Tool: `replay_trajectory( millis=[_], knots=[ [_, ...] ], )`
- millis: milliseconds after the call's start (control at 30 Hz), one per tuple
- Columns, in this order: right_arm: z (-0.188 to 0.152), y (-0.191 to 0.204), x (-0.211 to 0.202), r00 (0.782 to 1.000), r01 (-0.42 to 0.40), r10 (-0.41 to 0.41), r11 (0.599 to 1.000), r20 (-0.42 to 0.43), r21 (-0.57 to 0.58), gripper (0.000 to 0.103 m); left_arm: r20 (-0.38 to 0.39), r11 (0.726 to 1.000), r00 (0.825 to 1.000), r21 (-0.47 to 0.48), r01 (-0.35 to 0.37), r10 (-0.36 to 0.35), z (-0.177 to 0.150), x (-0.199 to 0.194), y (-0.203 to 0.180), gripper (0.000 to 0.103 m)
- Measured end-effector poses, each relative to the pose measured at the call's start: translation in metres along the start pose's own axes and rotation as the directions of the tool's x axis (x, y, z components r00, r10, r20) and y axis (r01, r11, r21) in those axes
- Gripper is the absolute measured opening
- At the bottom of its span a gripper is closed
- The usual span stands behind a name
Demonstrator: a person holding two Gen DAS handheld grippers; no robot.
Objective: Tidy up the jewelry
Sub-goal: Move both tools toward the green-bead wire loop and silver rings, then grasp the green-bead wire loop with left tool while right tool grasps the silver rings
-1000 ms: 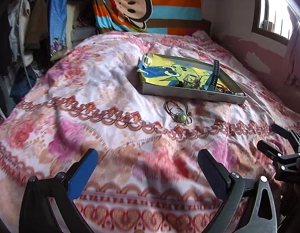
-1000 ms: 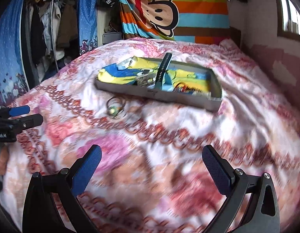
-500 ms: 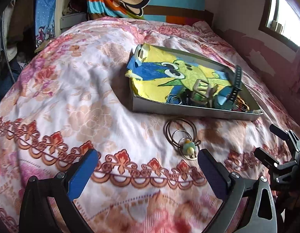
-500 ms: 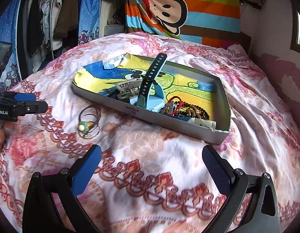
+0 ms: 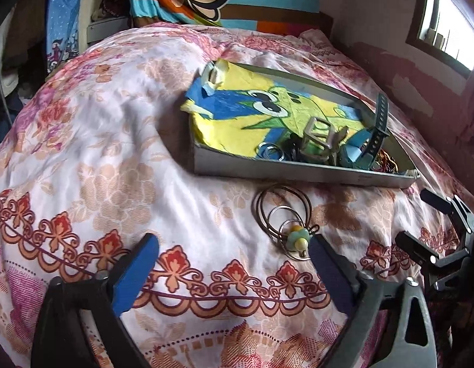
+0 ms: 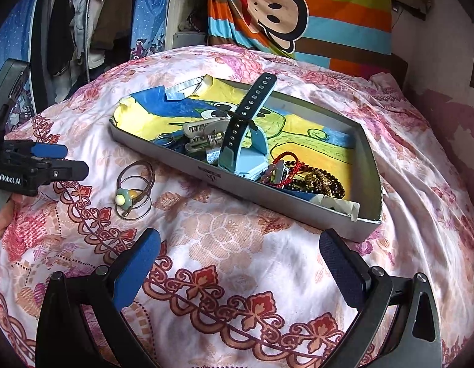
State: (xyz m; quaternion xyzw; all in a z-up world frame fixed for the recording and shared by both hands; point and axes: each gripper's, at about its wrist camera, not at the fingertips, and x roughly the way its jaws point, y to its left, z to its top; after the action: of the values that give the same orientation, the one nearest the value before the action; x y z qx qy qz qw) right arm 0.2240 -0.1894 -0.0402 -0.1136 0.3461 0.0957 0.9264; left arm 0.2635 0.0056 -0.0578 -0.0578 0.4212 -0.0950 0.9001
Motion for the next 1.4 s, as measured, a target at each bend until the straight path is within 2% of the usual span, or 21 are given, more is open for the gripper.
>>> replay_trajectory(
  millis=[267,433,600,633,700,767,833,867,1067,1167,1233,1400],
  knots=[
    [0.002,0.005,0.005,1.0,-0.022,0.023,0.999,0.004,-0.035,0.102,-0.013,0.998,0.998,0.024,0.06,-0.059,0.0,0.007,-0.005,0.08],
    [0.007,0.021,0.017,0.996,-0.082,0.08,0.991,-0.025,-0.109,0.102,-0.044,0.994,0.993,0.014,0.112,-0.111,0.002,0.016,-0.002,0.06],
    [0.013,0.029,0.03,0.989,-0.143,0.137,0.982,-0.049,-0.123,0.101,-0.068,0.982,0.98,0.002,0.189,-0.188,0.011,0.028,0.002,0.05],
    [0.014,0.03,0.032,0.989,-0.146,0.141,0.981,-0.052,-0.125,0.1,-0.074,0.98,0.977,0.0,0.201,-0.2,0.013,0.032,0.002,0.047],
    [0.015,0.032,0.037,0.987,-0.159,0.152,0.978,-0.06,-0.133,0.09,-0.089,0.977,0.973,-0.009,0.212,-0.212,0.018,0.039,0.003,0.041],
    [0.016,0.034,0.042,0.985,-0.165,0.157,0.977,-0.07,-0.137,0.077,-0.099,0.976,0.971,-0.019,0.215,-0.216,0.02,0.046,0.004,0.035],
    [0.017,0.037,0.045,0.983,-0.174,0.164,0.973,-0.076,-0.149,0.072,-0.109,0.978,0.972,-0.021,0.205,-0.207,0.023,0.052,0.005,0.027],
    [0.018,0.038,0.046,0.982,-0.181,0.171,0.972,-0.074,-0.153,0.065,-0.11,0.979,0.973,-0.019,0.204,-0.204,0.024,0.054,0.004,0.027],
    [0.023,0.05,0.052,0.97,-0.238,0.225,0.955,-0.091,-0.178,0.046,-0.136,0.98,0.972,0.009,0.197,-0.194,0.03,0.067,-0.002,0.025],
    [0.023,0.057,0.059,0.966,-0.245,0.223,0.95,-0.13,-0.194,0.043,-0.146,0.983,0.973,0.024,0.183,-0.178,0.032,0.071,-0.005,0.019],
    [0.023,0.062,0.062,0.962,-0.254,0.227,0.946,-0.149,-0.202,0.043,-0.147,0.985,0.975,0.013,0.171,-0.167,0.032,0.074,-0.002,0.01],
    [0.026,0.068,0.069,0.954,-0.277,0.243,0.94,-0.177,-0.2,0.043,-0.146,0.978,0.968,-0.059,0.199,-0.206,0.033,0.077,0.011,0.004]
  ],
)
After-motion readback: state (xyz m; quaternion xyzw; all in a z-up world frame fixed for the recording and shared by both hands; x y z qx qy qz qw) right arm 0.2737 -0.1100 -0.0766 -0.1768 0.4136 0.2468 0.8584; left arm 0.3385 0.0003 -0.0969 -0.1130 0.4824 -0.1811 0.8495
